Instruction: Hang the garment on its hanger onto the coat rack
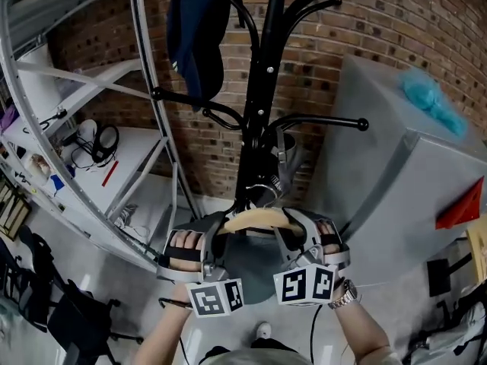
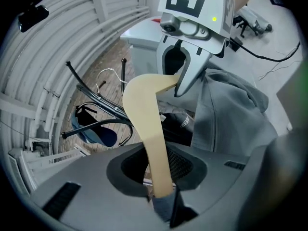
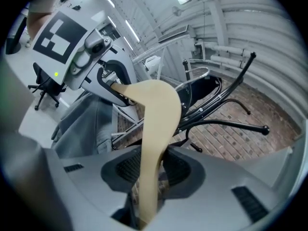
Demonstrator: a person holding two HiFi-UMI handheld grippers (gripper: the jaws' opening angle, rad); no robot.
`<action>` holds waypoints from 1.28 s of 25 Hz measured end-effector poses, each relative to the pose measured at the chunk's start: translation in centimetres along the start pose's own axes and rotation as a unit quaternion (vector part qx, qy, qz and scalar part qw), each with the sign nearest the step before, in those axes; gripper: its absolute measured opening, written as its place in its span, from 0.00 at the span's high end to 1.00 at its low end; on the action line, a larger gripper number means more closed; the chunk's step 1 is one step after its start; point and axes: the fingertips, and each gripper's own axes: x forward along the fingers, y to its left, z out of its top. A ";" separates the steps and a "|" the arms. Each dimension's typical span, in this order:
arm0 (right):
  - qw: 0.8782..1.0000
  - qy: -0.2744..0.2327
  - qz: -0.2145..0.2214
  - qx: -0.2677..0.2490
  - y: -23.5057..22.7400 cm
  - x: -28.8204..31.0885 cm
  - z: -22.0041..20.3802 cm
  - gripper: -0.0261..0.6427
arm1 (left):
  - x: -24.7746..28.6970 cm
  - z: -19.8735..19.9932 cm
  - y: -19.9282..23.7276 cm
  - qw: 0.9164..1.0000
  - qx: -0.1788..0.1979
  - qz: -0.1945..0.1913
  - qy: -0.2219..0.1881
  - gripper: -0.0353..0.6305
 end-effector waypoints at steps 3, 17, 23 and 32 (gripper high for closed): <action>1.000 -0.012 0.008 0.002 -0.8 1.5 -0.8 0.79 | 1.6 0.0 0.0 1.000 -0.001 0.005 0.018 0.82; 0.999 -0.014 0.034 0.016 -0.5 7.8 -3.7 0.79 | 6.6 -2.1 -1.6 0.997 -0.009 0.009 0.079 0.82; 0.999 -0.009 0.049 0.018 0.5 10.0 -5.0 0.79 | 8.4 -3.1 -2.7 0.996 -0.007 0.002 0.089 0.82; 0.998 -0.002 0.062 0.015 1.1 12.0 -6.0 0.79 | 10.3 -4.1 -3.8 0.995 -0.015 -0.010 0.095 0.82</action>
